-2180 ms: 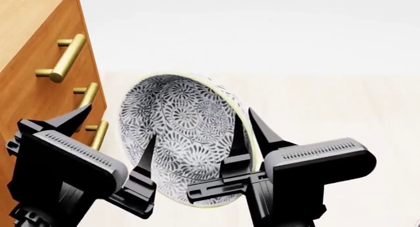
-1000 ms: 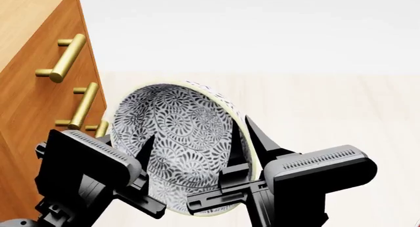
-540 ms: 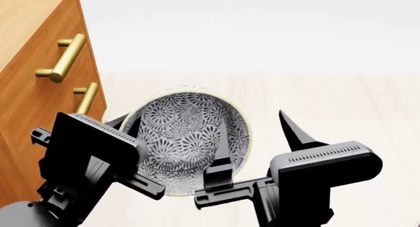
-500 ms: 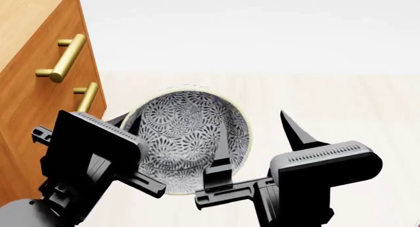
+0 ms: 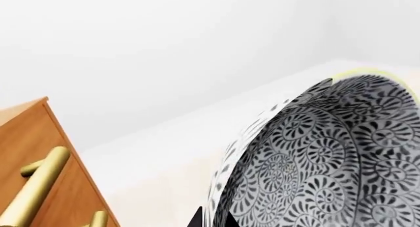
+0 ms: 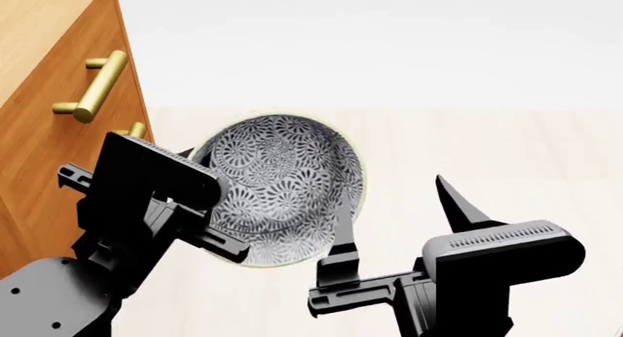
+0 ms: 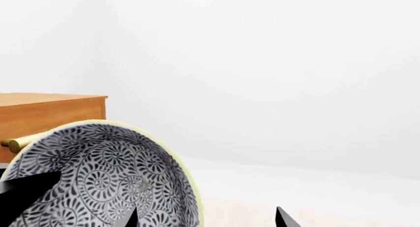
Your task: Put the bowl on top of the cabinet.
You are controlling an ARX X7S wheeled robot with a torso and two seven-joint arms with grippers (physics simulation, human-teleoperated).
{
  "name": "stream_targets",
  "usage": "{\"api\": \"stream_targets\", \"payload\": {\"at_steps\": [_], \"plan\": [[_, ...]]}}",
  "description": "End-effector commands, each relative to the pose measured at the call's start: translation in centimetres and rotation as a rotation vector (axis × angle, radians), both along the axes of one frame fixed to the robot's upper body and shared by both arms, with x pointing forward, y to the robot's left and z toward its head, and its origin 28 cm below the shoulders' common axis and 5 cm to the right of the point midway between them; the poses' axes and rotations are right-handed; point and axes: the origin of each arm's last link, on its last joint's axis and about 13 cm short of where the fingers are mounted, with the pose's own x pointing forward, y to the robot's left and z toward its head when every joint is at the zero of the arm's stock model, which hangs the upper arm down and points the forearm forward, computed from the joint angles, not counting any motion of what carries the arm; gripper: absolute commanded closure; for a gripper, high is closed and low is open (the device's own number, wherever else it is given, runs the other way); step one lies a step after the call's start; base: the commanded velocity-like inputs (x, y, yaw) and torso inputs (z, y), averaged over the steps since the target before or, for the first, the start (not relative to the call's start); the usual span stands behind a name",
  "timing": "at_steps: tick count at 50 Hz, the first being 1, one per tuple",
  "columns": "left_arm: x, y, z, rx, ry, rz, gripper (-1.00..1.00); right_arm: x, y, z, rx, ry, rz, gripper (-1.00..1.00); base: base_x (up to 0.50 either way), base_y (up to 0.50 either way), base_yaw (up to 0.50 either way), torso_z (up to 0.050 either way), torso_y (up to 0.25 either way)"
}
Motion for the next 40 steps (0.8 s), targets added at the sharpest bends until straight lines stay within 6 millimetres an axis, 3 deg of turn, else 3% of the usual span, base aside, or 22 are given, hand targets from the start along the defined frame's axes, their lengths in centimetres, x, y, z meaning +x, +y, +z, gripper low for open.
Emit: {"api": "stream_targets", "payload": {"at_steps": [1, 29, 33, 34, 40], "plan": [[1.4, -0.3, 1.0, 0.036, -0.015, 0.031, 1.0, -0.2, -1.1, -1.0, 0.059, 0.006, -0.013, -1.0, 0.0, 0.0, 0.0, 0.0, 0.0], [5.3, -2.4, 4.1, 0.194, -0.022, 0.169, 1.0, -2.2, -4.9, -5.9, 0.371, -0.035, -0.067, -1.0, 0.0, 0.0, 0.0, 0.0, 0.001], [5.4, -2.9, 4.9, 0.276, -0.096, 0.18, 1.0, -2.6, -5.2, -6.8, 0.414, -0.047, -0.095, -1.0, 0.0, 0.0, 0.0, 0.0, 0.0], [5.5, -3.0, 5.2, 0.408, -0.185, 0.265, 1.0, -2.8, -5.3, -7.3, 0.426, -0.049, -0.1, -1.0, 0.0, 0.0, 0.0, 0.0, 0.0], [6.0, -3.3, 6.2, 0.419, -0.232, 0.248, 1.0, -3.2, -5.6, -8.1, 0.453, -0.057, -0.12, -1.0, 0.0, 0.0, 0.0, 0.002, 0.0]]}}
